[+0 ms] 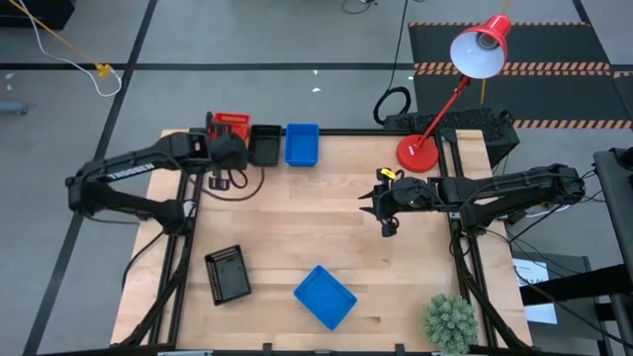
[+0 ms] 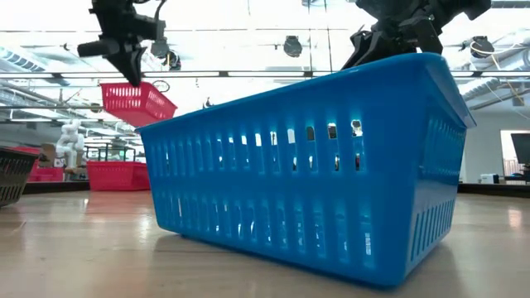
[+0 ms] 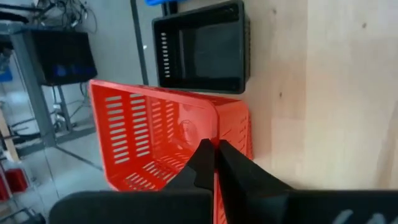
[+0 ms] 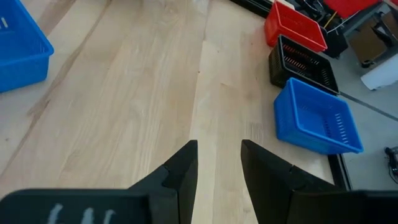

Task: Stack baskets by color
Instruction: Stack the bottom red bin on top of the stacked red bins

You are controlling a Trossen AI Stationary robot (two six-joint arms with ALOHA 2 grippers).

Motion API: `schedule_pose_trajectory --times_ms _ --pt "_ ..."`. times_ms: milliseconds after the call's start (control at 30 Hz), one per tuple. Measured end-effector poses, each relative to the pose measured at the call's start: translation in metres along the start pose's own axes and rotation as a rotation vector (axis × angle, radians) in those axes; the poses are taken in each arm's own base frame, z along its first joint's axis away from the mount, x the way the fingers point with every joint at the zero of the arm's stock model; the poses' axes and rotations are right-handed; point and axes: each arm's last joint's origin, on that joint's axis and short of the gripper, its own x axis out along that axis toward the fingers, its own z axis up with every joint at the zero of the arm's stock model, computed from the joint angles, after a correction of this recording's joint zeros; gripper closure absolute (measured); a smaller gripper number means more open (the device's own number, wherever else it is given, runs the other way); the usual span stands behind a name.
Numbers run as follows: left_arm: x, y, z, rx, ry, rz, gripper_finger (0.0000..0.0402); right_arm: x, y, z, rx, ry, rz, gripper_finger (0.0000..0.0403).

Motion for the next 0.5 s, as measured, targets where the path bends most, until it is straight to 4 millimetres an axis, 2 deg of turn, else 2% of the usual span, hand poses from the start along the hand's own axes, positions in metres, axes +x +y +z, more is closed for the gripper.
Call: schedule_pose_trajectory --times_ms 500 --pt "0.064 -0.006 -0.026 -0.044 0.047 0.050 0.0398 0.000 0.000 0.000 0.000 0.000 0.000 0.0284"
